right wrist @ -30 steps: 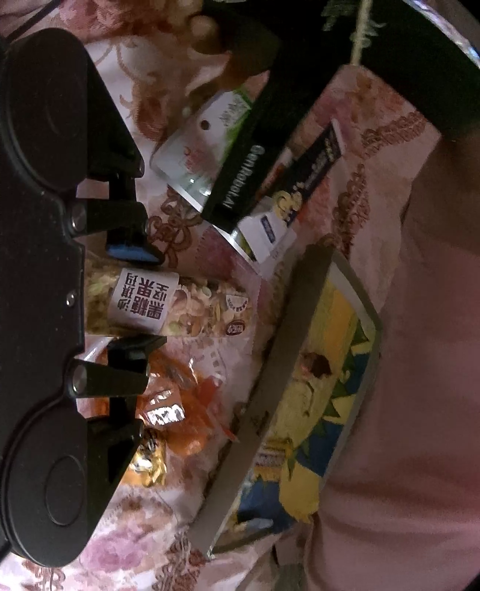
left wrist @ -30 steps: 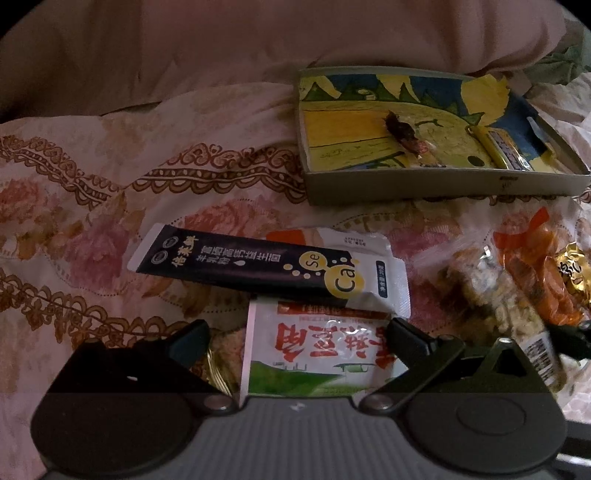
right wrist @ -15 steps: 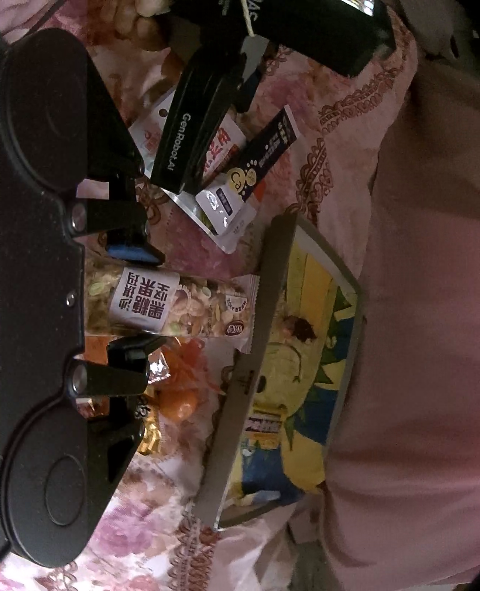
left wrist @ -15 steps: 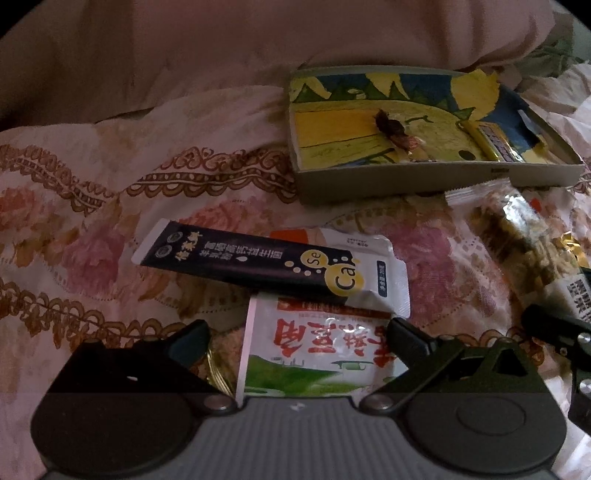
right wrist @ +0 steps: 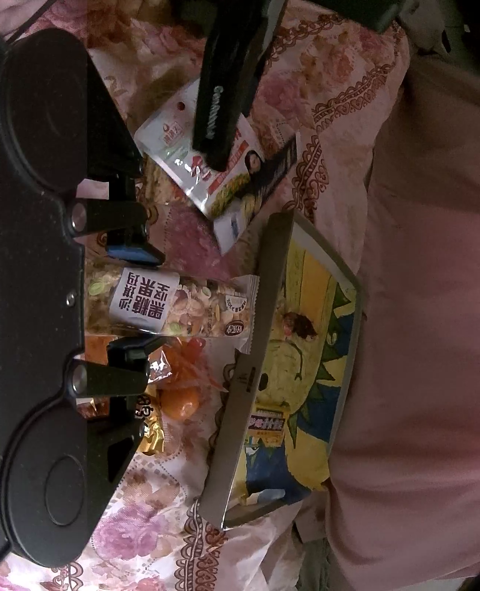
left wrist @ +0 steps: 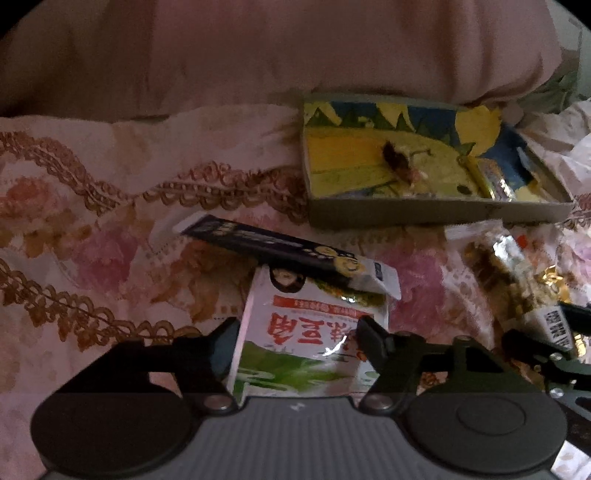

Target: Organize snacks

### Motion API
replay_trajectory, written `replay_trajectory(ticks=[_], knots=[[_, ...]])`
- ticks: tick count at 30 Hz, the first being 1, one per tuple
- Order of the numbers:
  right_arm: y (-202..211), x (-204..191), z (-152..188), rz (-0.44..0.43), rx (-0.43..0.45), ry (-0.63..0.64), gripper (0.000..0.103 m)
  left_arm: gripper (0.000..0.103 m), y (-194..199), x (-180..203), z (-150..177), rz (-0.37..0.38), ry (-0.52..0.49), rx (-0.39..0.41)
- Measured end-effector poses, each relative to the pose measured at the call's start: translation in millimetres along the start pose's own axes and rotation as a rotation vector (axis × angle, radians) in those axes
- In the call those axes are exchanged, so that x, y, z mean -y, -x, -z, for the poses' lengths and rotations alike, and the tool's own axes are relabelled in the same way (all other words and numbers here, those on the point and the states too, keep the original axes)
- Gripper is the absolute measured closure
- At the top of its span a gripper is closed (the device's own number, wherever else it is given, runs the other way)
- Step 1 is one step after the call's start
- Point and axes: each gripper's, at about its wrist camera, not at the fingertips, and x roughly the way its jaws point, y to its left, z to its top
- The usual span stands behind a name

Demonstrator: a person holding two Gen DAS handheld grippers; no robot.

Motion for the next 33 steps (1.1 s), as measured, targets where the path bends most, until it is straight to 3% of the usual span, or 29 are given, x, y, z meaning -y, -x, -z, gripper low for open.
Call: replay_trajectory(ticks=[2, 9, 15, 23, 26, 28, 33], knots=[[0, 0, 0, -0.001, 0.001, -0.003, 0.062, 0.043, 6, 0, -1, -0.002, -0.007, 0.027], [2, -1, 0, -0.01, -0.004, -0.002, 0.062, 0.043, 17, -3, 0, 0.098, 0.043, 0.051], [-3, -7, 5, -0.033, -0.045, 0.013, 0.062, 0.043, 32, -7, -4, 0.232, 0.104, 0.133], [-7, -3, 5, -0.046, -0.072, -0.023, 0.062, 0.035, 25, -16, -5, 0.385, 0.224, 0.118], [-7, -4, 6, -0.046, -0.074, -0.011, 0.062, 0.032, 20, -8, -6, 0.328, 0.151, 0.086], [-8, -4, 6, -0.05, -0.078, -0.011, 0.062, 0.023, 12, -6, -6, 0.319, 0.114, 0.034], [-7, -3, 5, -0.04, -0.068, -0.002, 0.062, 0.017, -22, -12, -3, 0.351, 0.168, -0.11]])
